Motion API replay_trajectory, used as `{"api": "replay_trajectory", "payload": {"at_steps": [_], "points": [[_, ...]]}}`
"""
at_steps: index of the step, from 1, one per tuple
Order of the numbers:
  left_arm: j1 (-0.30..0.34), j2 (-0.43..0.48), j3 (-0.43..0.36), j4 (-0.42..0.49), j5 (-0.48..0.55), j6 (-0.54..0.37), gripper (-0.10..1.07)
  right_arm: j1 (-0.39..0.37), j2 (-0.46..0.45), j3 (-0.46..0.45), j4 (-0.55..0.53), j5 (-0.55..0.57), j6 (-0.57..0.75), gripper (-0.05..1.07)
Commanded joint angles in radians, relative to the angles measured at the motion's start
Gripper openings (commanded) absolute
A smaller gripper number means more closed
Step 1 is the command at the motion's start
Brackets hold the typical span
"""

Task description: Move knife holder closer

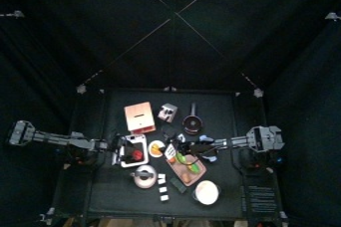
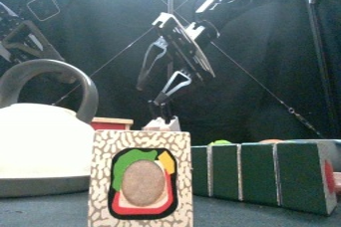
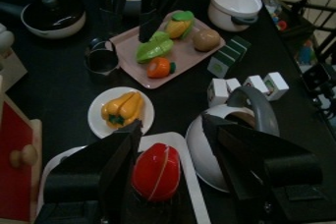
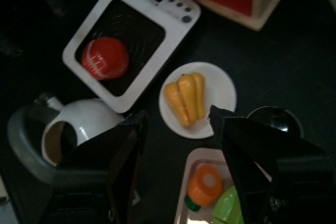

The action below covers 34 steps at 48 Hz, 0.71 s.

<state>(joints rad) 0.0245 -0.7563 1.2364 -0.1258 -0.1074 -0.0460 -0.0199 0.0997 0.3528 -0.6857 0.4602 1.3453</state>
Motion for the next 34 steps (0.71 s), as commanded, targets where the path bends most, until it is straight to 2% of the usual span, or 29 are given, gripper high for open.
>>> {"api": "replay_trajectory", "payload": {"at_steps": [1, 15, 20, 28, 34], "points": [[0.044, -0.002, -0.060, -0.061, 0.008, 0.003, 0.88, -0.023, -0.023, -0.012, -0.008, 0.051, -0.003, 0.87], [0.222, 0.026, -0.210, -0.117, 0.114, 0.000, 0.88, -0.121, -0.049, 0.109, -0.071, 0.031, -0.005, 0.87], [0.296, 0.066, -0.281, -0.147, 0.199, 0.000, 0.88, -0.164, -0.072, 0.153, -0.109, 0.015, -0.002, 0.87], [0.360, 0.138, -0.374, -0.146, 0.316, -0.002, 0.88, -0.235, -0.129, 0.218, -0.176, -0.025, 0.006, 0.87], [0.387, 0.196, -0.431, -0.137, 0.334, -0.002, 0.88, -0.302, -0.169, 0.247, -0.218, -0.097, 0.008, 0.87]]}}
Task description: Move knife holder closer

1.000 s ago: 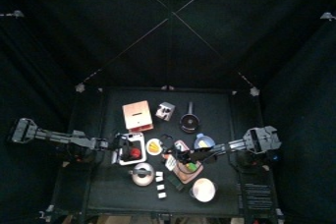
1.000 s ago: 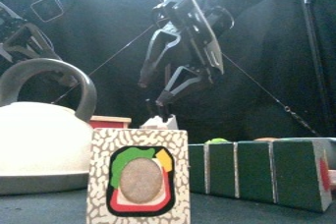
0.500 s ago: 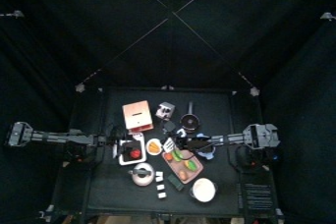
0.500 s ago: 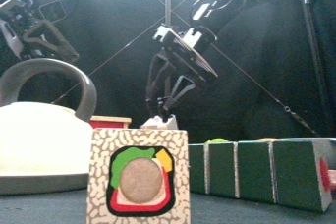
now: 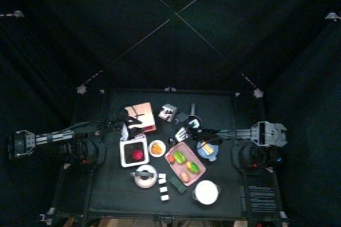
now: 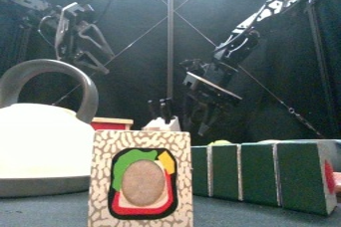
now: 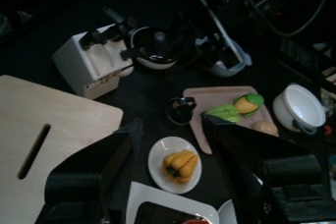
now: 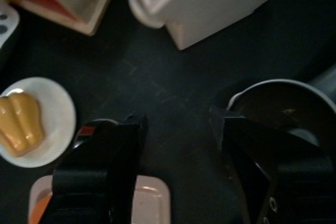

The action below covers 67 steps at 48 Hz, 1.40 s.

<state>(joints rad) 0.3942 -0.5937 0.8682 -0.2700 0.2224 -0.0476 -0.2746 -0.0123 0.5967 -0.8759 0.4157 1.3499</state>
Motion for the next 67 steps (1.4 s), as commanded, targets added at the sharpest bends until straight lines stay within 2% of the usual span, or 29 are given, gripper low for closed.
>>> {"api": "replay_trajectory", "payload": {"at_steps": [1, 12, 19, 24, 30, 38, 47, 56, 67], "points": [[0.021, 0.052, -0.077, 0.012, 0.008, 0.000, 0.88, -0.060, -0.060, 0.003, -0.034, -0.066, 0.003, 0.87], [0.046, 0.199, -0.198, 0.083, 0.040, -0.003, 0.88, -0.210, -0.054, -0.040, -0.092, -0.201, -0.009, 0.87], [0.051, 0.219, -0.225, 0.098, 0.041, -0.003, 0.88, -0.333, 0.026, -0.095, -0.130, -0.222, -0.008, 0.87], [0.051, 0.216, -0.219, 0.097, 0.037, -0.003, 0.88, -0.382, 0.103, -0.144, -0.127, -0.278, -0.006, 0.87], [0.046, 0.206, -0.195, 0.089, 0.040, -0.003, 0.88, -0.394, 0.192, -0.201, -0.126, -0.307, -0.008, 0.87], [0.044, 0.175, -0.140, 0.081, 0.026, -0.003, 0.88, -0.393, 0.259, -0.245, -0.130, -0.314, -0.008, 0.86], [0.044, 0.129, -0.086, 0.064, 0.015, -0.003, 0.88, -0.370, 0.279, -0.250, -0.132, -0.314, -0.008, 0.84], [0.048, 0.083, -0.040, 0.038, -0.020, -0.003, 0.88, -0.353, 0.284, -0.245, -0.132, -0.314, -0.008, 0.78], [0.044, 0.074, -0.029, 0.021, -0.031, 0.000, 0.88, -0.347, 0.322, -0.275, -0.129, -0.316, -0.006, 0.76]]}}
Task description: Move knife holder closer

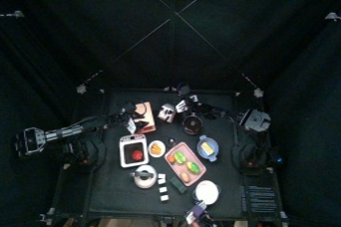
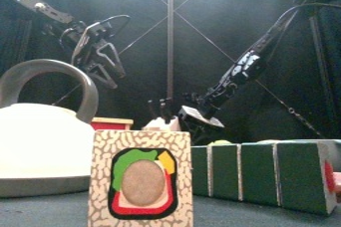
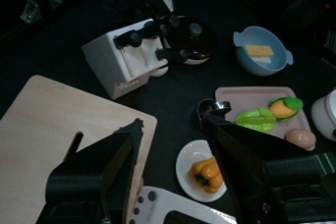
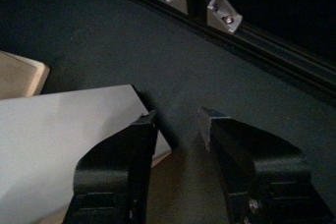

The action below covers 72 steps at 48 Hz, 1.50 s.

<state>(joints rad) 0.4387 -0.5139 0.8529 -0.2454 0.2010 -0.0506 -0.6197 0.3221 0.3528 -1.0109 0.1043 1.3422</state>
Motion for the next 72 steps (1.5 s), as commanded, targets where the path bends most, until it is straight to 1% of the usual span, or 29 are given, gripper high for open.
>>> {"api": "replay_trajectory", "payload": {"at_steps": [1, 8, 20, 33, 41, 44, 54, 59, 66, 72], "points": [[-0.002, -0.008, -0.015, -0.003, -0.009, 0.003, 0.88, -0.002, -0.009, -0.031, 0.009, -0.006, 0.002, 0.76], [0.000, -0.008, -0.014, -0.002, -0.009, 0.003, 0.88, -0.002, 0.015, -0.029, 0.023, -0.044, 0.000, 0.76], [0.000, -0.006, -0.008, -0.003, -0.003, 0.003, 0.88, 0.003, 0.021, -0.006, 0.014, -0.089, 0.000, 0.76], [0.000, -0.006, 0.002, -0.003, -0.006, 0.003, 0.88, 0.054, 0.009, 0.008, -0.021, -0.098, 0.000, 0.75], [0.000, -0.006, 0.002, -0.003, -0.009, 0.003, 0.88, 0.051, 0.009, -0.018, -0.009, -0.071, 0.002, 0.76], [-0.002, -0.006, 0.003, -0.003, -0.009, 0.003, 0.88, 0.037, 0.009, -0.029, -0.012, -0.072, 0.000, 0.75], [-0.002, -0.006, 0.003, -0.003, -0.009, 0.003, 0.88, 0.020, 0.021, -0.048, -0.031, -0.130, 0.002, 0.75], [-0.003, -0.006, 0.006, -0.003, -0.009, 0.003, 0.88, 0.028, 0.021, -0.038, -0.028, -0.161, 0.002, 0.75], [-0.003, -0.006, 0.009, -0.005, -0.009, 0.003, 0.88, 0.031, 0.015, -0.014, -0.025, -0.161, 0.002, 0.75], [-0.005, -0.005, 0.012, -0.005, -0.009, 0.003, 0.88, 0.052, 0.011, -0.003, -0.031, -0.161, 0.002, 0.75]]}}
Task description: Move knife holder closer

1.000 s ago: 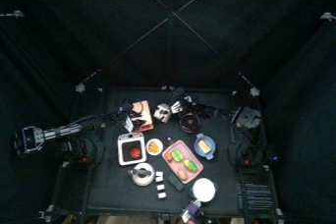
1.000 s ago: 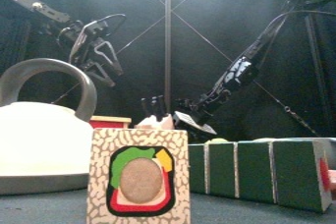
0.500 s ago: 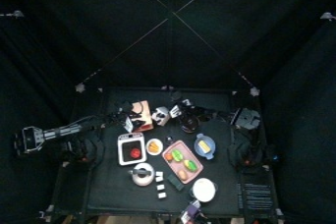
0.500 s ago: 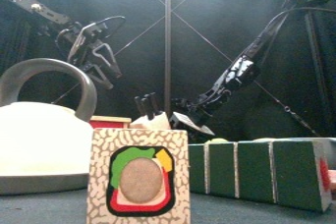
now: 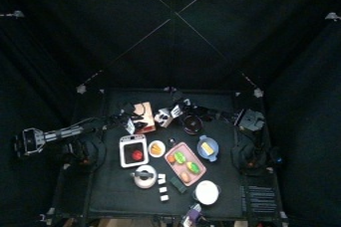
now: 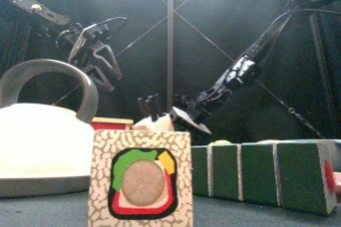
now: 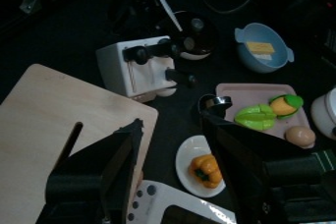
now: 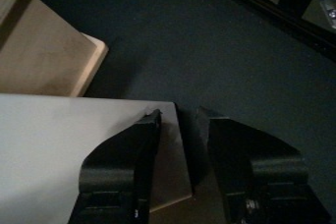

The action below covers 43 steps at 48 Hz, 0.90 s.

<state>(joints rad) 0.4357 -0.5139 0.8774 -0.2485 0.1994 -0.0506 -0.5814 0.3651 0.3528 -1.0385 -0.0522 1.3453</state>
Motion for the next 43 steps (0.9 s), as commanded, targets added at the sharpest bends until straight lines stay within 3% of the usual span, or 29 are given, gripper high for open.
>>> {"api": "replay_trajectory", "payload": {"at_steps": [1, 28, 43], "points": [[-0.002, -0.005, -0.012, -0.002, -0.008, 0.003, 0.88, 0.018, -0.032, -0.003, -0.003, -0.005, -0.002, 0.75], [-0.009, -0.005, -0.006, -0.009, -0.008, 0.003, 0.88, 0.097, -0.075, 0.041, 0.025, 0.009, 0.002, 0.75], [-0.012, -0.005, -0.002, -0.009, -0.008, 0.003, 0.88, 0.094, -0.140, 0.052, 0.023, 0.239, -0.005, 0.75]]}}
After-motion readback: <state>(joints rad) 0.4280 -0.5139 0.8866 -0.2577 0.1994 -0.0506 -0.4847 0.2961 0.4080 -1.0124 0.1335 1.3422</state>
